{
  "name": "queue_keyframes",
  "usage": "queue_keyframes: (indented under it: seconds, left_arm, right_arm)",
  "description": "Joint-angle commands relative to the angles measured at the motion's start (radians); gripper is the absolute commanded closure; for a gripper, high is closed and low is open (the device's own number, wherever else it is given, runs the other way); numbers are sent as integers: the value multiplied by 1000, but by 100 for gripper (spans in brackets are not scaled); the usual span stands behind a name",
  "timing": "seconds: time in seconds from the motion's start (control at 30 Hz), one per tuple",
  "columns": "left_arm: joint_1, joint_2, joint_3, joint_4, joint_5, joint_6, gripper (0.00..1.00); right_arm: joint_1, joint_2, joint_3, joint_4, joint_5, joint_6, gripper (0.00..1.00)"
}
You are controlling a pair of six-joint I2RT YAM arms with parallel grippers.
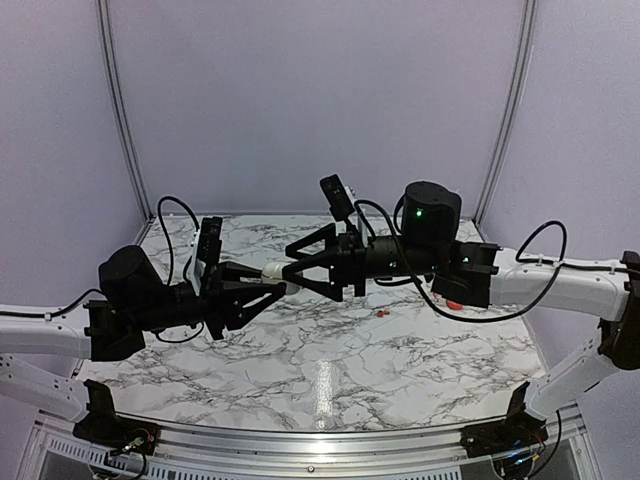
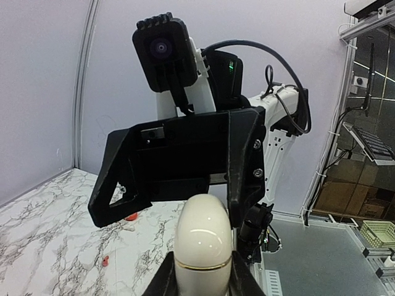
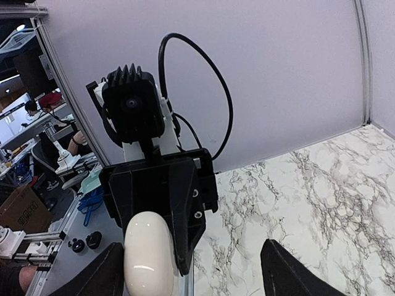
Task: Insert the wireless bluetooth earbuds into the charging case
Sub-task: Open the charging case.
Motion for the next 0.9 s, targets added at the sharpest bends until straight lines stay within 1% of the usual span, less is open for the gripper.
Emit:
queue_keyframes:
  seconds: [0.0, 0.2, 0.4, 0.67, 0.87]
  left_arm:
    - [-2, -13, 8, 1, 30, 19, 99]
    - [-3, -11, 6, -5, 52, 32, 99]
    - [-3, -16, 7, -13, 45, 19, 100]
    - [-2, -14, -9, -24, -15, 7, 100]
    - [3, -14, 1, -66, -80, 23, 100]
  right_arm:
    - [-28, 8, 43, -23, 40, 18, 26]
    - [-63, 4, 44, -32, 40, 39, 26]
    - [-81, 13, 56, -62, 41, 30, 27]
    - [-111, -50, 65, -121, 18, -28, 27]
    - [-141, -124, 16, -173, 21, -20, 26]
